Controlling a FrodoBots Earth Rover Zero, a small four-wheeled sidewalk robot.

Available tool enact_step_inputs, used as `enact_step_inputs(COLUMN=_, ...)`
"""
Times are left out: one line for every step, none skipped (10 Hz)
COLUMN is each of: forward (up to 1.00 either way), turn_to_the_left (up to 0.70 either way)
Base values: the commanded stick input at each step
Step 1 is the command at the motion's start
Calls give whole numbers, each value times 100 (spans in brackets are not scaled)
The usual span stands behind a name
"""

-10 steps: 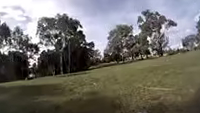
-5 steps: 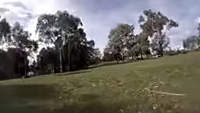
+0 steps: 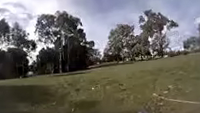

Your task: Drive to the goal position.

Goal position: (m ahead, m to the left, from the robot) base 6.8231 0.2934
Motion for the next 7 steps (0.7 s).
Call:
enact_step_inputs(forward=70, turn_to_the_left=-32)
enact_step_inputs(forward=70, turn_to_the_left=-32)
enact_step_inputs(forward=70, turn_to_the_left=-28)
enact_step_inputs(forward=70, turn_to_the_left=-2)
enact_step_inputs(forward=70, turn_to_the_left=0)
enact_step_inputs(forward=70, turn_to_the_left=0)
enact_step_inputs(forward=70, turn_to_the_left=0)
